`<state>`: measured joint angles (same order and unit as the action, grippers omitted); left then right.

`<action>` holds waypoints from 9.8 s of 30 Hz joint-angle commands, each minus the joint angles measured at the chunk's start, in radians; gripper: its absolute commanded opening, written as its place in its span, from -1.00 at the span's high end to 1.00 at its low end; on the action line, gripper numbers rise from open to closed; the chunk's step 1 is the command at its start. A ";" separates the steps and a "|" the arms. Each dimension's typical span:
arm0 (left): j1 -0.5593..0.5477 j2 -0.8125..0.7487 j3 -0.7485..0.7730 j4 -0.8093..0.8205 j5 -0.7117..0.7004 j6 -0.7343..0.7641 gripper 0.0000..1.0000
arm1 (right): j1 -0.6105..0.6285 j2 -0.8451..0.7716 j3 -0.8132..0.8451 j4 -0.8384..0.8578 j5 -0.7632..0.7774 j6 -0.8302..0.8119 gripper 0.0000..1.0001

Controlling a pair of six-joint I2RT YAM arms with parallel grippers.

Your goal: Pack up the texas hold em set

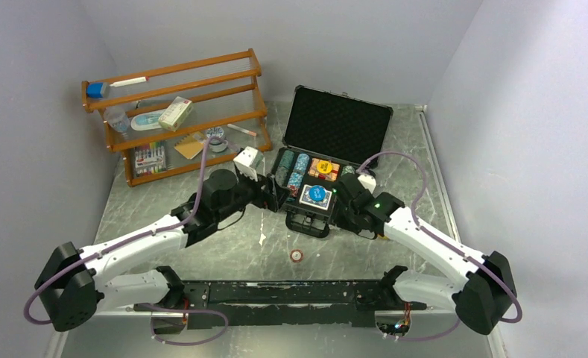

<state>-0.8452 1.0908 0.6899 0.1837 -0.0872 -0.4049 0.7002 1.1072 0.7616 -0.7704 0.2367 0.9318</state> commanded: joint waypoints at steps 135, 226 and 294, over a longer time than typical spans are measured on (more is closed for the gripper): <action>-0.193 0.843 0.853 -0.537 0.532 0.936 0.86 | -0.832 -0.153 -0.053 0.288 -0.407 -0.212 -0.35; -0.107 -0.276 0.172 -0.524 -0.454 0.074 -0.65 | 0.436 0.480 0.200 0.075 -0.043 -0.131 -0.54; -0.163 0.303 -0.402 0.859 0.003 -0.436 -0.06 | 0.233 0.043 -0.125 0.583 -0.079 0.315 0.16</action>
<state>-1.0035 1.3632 0.2680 0.9100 -0.0120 -0.8253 0.9401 1.1767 0.6640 -0.2504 0.1753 1.1942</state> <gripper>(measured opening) 0.567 0.435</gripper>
